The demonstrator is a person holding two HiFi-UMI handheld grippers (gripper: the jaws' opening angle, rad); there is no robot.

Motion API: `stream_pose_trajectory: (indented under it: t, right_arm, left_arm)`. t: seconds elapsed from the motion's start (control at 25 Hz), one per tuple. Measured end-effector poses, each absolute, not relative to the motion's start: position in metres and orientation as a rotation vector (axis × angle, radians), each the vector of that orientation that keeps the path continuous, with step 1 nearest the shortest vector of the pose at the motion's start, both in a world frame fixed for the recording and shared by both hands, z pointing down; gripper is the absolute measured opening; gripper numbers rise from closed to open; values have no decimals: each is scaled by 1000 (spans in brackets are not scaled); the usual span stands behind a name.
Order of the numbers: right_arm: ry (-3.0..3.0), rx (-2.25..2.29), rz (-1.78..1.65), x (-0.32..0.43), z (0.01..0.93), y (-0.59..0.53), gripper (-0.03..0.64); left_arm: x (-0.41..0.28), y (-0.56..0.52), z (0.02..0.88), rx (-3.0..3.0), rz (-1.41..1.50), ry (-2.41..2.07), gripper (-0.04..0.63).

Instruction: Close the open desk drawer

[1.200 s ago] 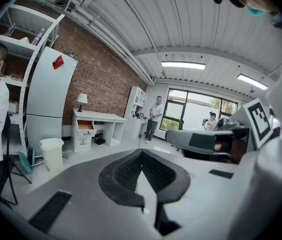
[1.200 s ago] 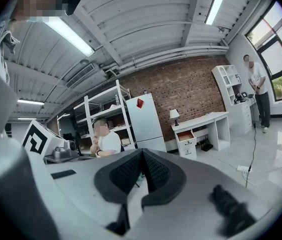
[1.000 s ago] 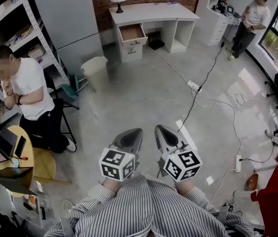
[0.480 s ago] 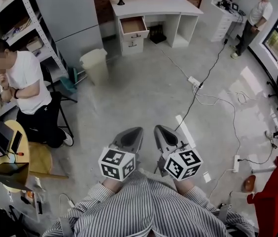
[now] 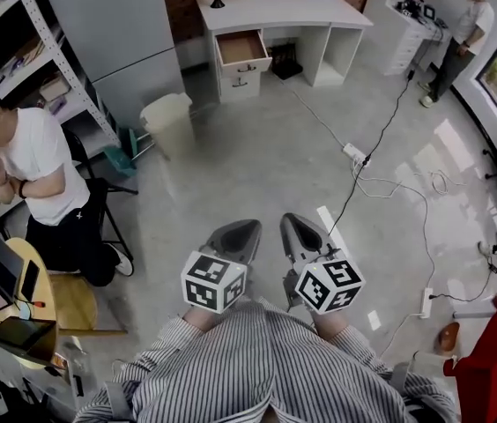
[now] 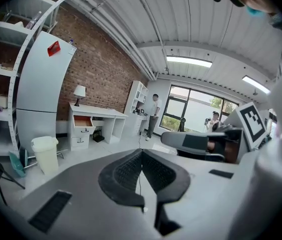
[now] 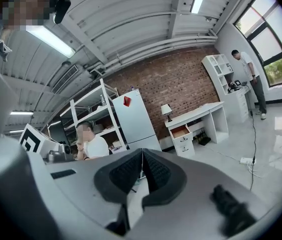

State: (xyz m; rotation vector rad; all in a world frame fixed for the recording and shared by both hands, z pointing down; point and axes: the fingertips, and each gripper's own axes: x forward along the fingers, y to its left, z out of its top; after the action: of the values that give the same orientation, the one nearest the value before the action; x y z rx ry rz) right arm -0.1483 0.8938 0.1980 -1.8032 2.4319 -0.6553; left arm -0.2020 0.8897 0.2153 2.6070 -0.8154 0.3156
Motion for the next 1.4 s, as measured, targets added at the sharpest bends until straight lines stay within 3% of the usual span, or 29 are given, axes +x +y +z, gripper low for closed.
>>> stream_pose_trajectory:
  t: [0.48, 1.08, 1.4]
  right_arm:
    - [2474, -1820, -566, -171, 187, 695, 17]
    - [2519, -1815, -639, -150, 210, 585, 17]
    - [2572, -1757, -592, -103, 203, 489, 17]
  left_arm:
    - [-201, 685, 205, 2642, 312, -720, 12]
    - [-186, 577, 229, 2573, 299, -766, 12]
    - [-142, 478, 228, 2580, 286, -842, 12]
